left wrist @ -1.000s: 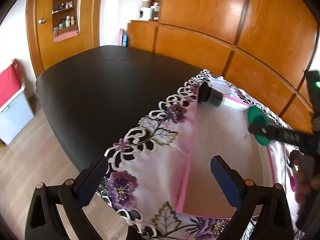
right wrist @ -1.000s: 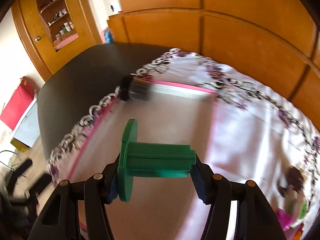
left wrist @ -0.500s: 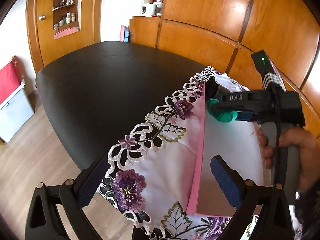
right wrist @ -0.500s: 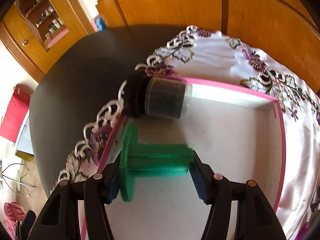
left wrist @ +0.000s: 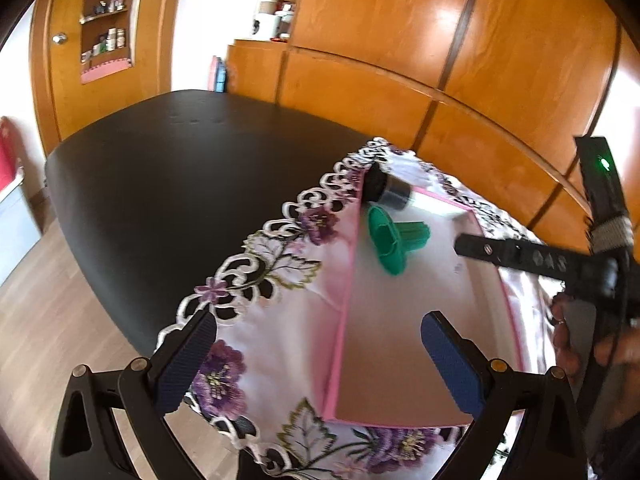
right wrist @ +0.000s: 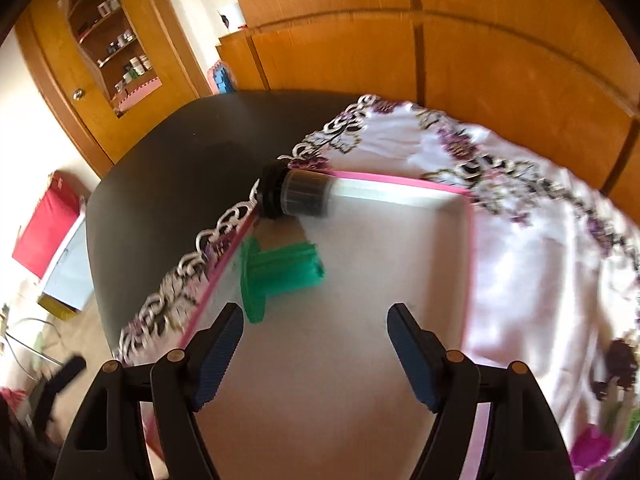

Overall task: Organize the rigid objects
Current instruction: 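Carry the green spool into the tray and release it from the right gripper, then move the left gripper to the magenta dome and grasp it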

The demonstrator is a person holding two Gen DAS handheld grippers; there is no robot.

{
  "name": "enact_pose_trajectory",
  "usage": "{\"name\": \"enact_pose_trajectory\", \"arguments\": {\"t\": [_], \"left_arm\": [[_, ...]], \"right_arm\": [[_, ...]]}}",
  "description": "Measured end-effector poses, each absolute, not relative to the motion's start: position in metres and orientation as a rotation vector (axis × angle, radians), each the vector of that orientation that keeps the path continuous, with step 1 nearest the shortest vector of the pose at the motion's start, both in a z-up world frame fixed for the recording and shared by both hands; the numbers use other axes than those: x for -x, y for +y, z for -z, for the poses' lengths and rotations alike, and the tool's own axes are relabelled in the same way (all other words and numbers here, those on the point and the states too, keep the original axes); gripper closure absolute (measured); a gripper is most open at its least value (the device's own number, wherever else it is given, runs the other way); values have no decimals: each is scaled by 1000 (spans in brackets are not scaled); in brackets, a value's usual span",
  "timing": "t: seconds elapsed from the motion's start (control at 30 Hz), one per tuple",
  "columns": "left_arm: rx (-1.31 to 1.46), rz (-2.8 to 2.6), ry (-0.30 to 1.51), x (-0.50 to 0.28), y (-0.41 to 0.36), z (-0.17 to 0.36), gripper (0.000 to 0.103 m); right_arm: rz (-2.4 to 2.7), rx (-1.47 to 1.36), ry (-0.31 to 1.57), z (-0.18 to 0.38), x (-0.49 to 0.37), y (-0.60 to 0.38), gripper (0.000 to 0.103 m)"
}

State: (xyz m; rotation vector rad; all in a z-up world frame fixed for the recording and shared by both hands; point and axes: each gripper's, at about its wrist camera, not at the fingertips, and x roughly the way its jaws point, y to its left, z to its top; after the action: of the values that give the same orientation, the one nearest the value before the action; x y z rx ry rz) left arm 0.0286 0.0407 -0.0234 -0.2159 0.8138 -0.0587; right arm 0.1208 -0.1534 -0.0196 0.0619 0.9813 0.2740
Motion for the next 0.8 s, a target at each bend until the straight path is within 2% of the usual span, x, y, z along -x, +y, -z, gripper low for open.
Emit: {"name": "enact_pose_trajectory", "arguments": {"t": [0.47,0.8], "left_arm": [[86,110,794,-18,3,11,0],[6,186,808,-15,-33,9,0]], "right_arm": [[-102,-90,904,0,-44,-257,27],[153,-191,866,-9,0,-370,27]]}}
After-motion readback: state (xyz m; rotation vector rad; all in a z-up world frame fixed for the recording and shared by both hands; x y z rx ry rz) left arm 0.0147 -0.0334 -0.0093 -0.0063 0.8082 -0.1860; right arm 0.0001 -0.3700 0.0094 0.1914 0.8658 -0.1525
